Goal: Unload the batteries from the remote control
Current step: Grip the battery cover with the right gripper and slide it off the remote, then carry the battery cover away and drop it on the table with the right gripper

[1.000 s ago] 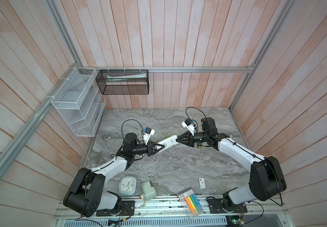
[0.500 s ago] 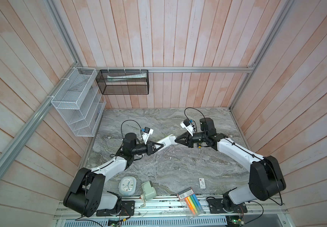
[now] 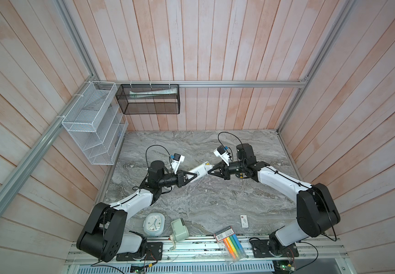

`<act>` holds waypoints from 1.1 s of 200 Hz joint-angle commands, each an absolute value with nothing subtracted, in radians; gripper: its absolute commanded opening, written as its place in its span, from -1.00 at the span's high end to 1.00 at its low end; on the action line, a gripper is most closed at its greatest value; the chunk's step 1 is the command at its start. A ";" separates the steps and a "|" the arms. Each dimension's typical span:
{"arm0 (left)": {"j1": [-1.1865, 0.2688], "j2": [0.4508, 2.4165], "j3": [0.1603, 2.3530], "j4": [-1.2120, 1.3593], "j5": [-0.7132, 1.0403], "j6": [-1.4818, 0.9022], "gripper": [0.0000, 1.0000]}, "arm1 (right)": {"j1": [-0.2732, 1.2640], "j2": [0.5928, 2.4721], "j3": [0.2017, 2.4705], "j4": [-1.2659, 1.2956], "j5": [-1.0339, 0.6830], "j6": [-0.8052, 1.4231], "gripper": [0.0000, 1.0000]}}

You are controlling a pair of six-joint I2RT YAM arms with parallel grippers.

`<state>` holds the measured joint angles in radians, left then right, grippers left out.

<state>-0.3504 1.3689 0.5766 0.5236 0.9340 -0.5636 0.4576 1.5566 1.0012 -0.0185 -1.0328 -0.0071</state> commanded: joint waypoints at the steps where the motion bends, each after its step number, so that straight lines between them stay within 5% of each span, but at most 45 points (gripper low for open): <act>1: -0.347 1.358 0.573 0.574 0.980 -0.543 0.83 | 0.454 1.568 1.014 0.000 -1.009 0.002 0.94; 87: -0.296 1.334 0.565 0.490 0.960 -0.487 0.83 | 0.355 1.544 0.909 0.006 -0.957 0.017 1.00; 220: -0.295 1.285 0.557 0.447 0.959 -0.463 0.83 | 0.451 1.724 0.737 0.187 -0.895 0.120 0.95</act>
